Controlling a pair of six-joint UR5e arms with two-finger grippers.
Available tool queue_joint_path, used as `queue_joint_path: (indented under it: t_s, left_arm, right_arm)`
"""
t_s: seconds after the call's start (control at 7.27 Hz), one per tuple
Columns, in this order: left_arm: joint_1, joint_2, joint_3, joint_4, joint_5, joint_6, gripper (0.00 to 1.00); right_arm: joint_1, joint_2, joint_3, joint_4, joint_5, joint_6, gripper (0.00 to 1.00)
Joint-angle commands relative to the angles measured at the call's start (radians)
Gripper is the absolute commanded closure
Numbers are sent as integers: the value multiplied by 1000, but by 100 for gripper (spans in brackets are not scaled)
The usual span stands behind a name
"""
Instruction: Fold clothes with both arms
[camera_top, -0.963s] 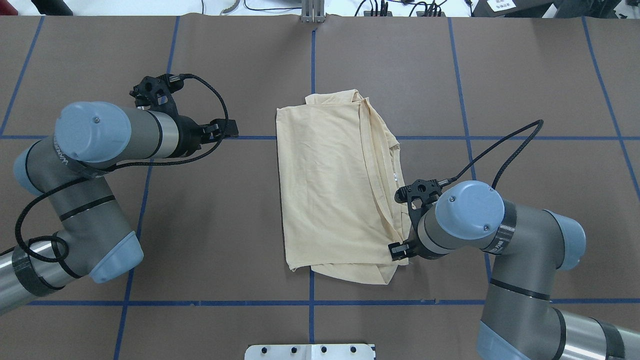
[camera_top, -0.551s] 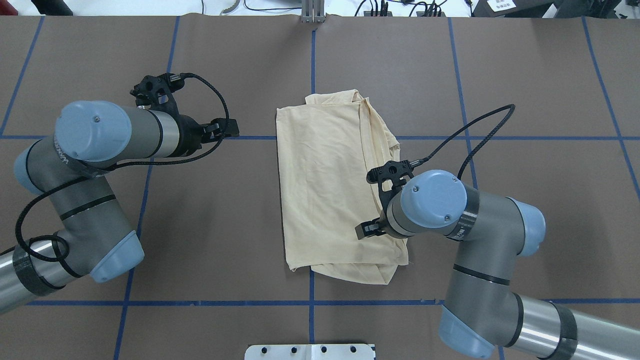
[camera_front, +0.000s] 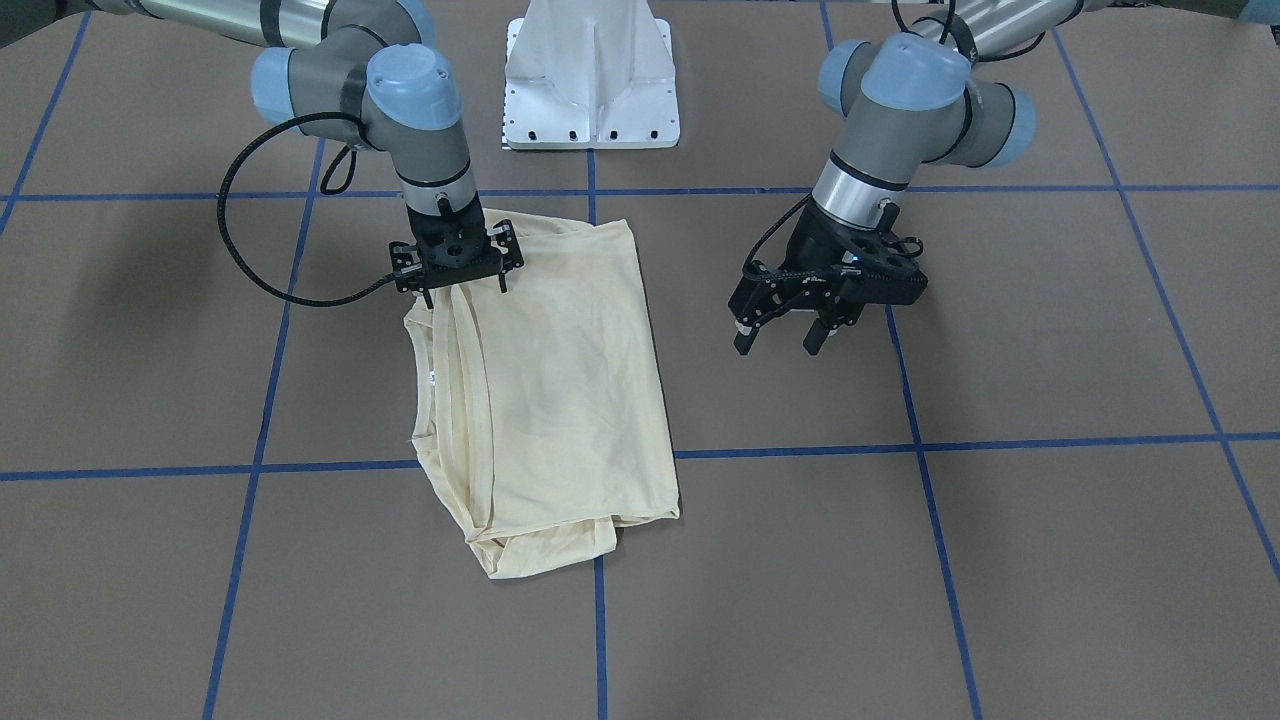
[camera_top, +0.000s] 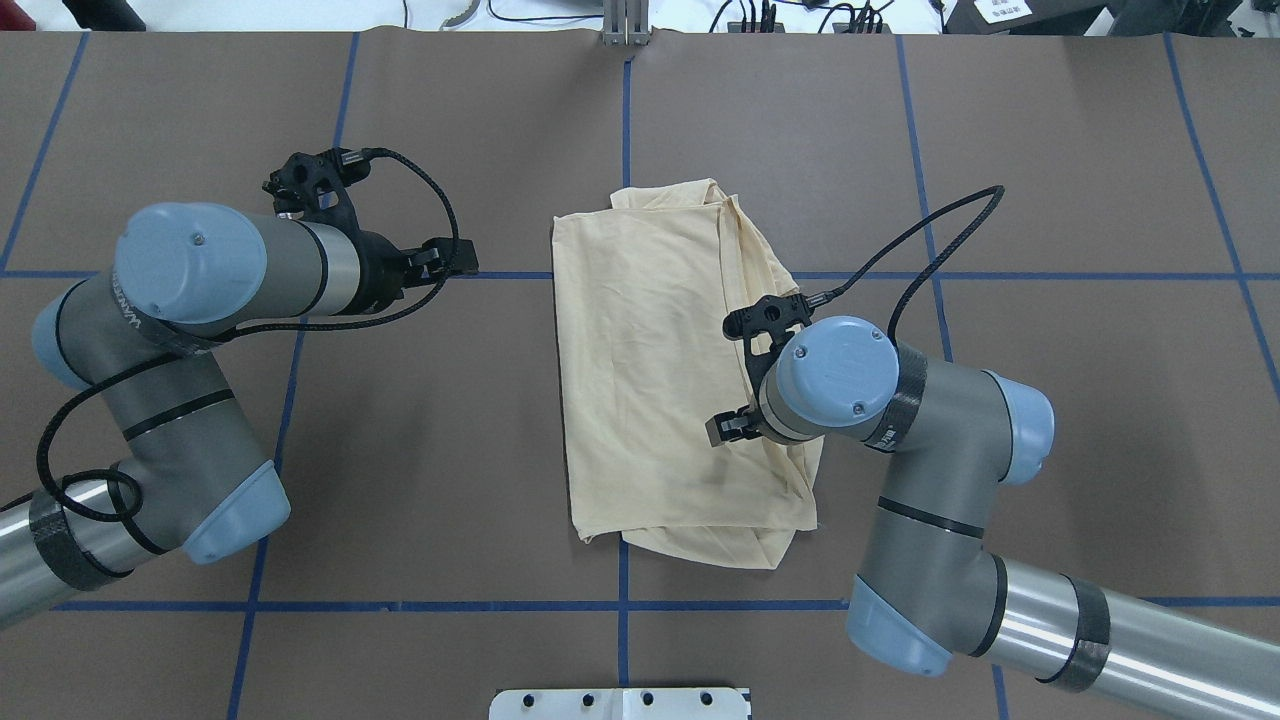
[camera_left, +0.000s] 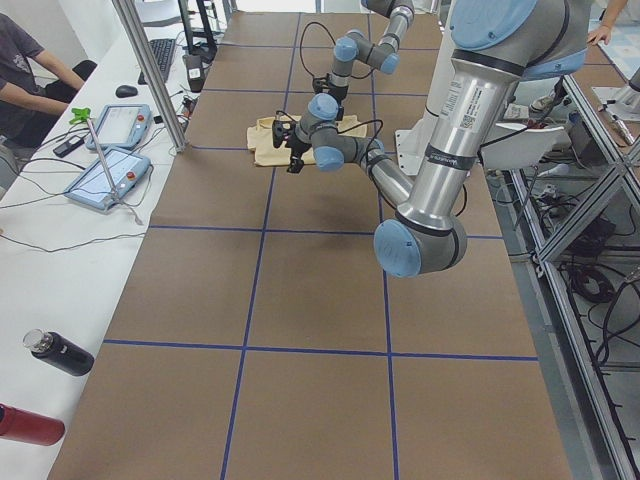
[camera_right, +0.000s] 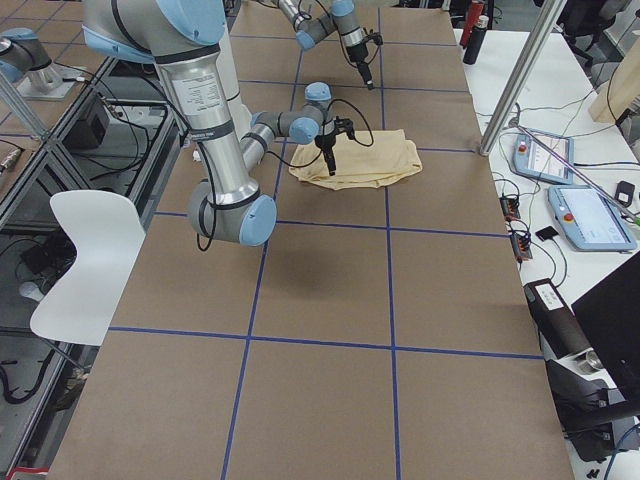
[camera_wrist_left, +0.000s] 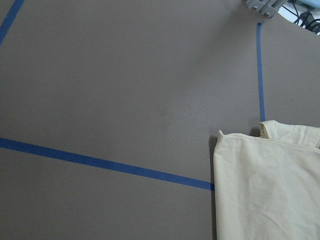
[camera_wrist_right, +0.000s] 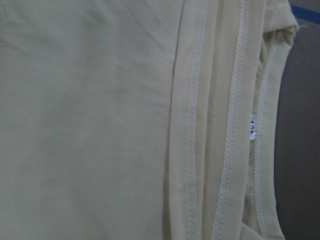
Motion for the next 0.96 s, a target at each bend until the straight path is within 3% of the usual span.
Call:
queue_joint_path:
  t_s: [0.0,0.83]
  left_arm:
    - [0,-1,4,-2,-1,0,0]
    - [2,-7,5,-2,1,-1,0]
  right_arm:
    - [7,0,-30,-8,10,-1,0]
    - [51,-25,-32,-16,62,-1,0]
